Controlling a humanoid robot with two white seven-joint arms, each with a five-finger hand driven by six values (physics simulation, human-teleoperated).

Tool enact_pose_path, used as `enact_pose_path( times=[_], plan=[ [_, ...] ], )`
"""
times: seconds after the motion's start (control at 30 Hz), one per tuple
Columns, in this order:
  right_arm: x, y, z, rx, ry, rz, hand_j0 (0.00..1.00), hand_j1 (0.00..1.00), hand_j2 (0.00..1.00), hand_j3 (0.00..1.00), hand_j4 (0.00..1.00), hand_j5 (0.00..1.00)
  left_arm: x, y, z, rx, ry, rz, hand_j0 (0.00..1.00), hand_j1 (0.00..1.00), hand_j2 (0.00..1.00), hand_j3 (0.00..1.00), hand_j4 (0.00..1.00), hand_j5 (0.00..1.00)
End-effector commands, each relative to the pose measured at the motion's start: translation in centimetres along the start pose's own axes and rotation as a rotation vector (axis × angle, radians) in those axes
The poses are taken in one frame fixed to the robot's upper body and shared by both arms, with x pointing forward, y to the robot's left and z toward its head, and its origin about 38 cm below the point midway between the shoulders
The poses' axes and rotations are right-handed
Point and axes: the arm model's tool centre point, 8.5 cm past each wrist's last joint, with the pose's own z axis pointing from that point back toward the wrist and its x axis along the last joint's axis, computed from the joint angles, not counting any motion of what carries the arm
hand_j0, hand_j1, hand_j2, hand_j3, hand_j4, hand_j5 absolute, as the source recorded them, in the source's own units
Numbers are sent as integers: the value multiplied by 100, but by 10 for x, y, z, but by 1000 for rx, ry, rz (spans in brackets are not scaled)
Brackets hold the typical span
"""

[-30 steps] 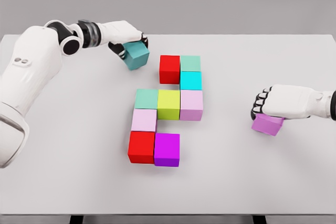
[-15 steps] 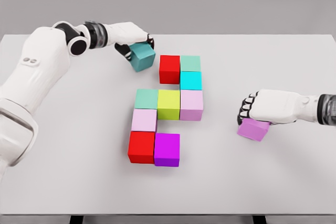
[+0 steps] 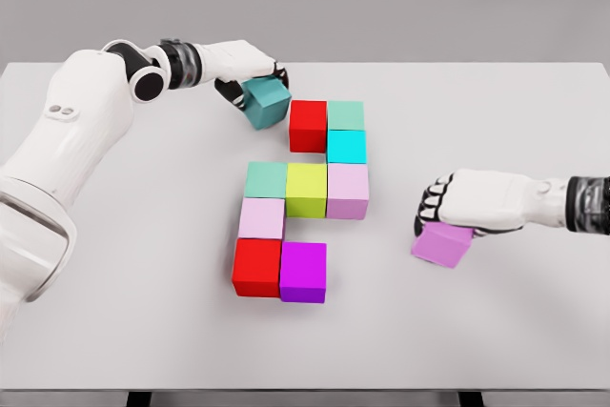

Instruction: Assemble the squares on the desktop into the number 2

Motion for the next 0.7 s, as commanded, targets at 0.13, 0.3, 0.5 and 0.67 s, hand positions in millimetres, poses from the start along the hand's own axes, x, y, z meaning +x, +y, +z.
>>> enact_pose_path(
  times=[0.13,0.3,0.5,0.67],
  plan=[
    [7,0,-9,-30,-44,-39,57,57,57,57,57,57,0,2,0,12,-1,13,100,100,100,100,100,100],
    [10,-3,-13,-53,-63,-54,57,57,57,57,57,57,-4,-2,1,4,8,23,100,100,100,100,100,100],
    [19,-4,-29,-83,-106,-70,57,57,57,57,57,57,-9,-5,6,2,18,26,100,100,100,100,100,100],
    [21,-5,-31,-93,-122,-87,57,57,57,57,57,57,-23,-5,17,20,47,46,100,100,100,100,100,100]
  ],
)
